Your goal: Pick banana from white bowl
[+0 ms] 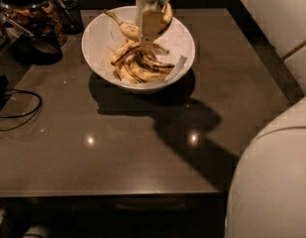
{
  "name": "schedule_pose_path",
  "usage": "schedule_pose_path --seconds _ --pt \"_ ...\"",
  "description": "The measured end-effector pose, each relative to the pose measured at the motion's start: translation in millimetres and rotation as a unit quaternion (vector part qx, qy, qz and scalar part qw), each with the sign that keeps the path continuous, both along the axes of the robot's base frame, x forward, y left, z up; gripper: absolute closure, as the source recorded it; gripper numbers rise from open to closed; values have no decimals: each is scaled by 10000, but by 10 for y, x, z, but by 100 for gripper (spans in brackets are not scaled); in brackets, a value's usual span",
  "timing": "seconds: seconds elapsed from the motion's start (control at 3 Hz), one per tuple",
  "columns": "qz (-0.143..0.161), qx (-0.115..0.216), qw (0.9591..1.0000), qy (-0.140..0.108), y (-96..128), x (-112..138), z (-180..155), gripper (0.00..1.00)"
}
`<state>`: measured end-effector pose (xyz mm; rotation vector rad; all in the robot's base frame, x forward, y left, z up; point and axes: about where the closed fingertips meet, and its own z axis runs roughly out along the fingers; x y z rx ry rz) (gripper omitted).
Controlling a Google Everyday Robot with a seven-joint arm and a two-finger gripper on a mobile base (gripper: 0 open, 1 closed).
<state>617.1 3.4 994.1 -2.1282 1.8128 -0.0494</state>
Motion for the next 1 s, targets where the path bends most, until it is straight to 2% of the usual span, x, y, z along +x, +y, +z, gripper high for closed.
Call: schedule_pose_path --seconds 0.33,1.0 --pt "-111 194 9995 238 -55 -143 5 100" --pt "-459 501 9943 826 -190 -823 -63 100"
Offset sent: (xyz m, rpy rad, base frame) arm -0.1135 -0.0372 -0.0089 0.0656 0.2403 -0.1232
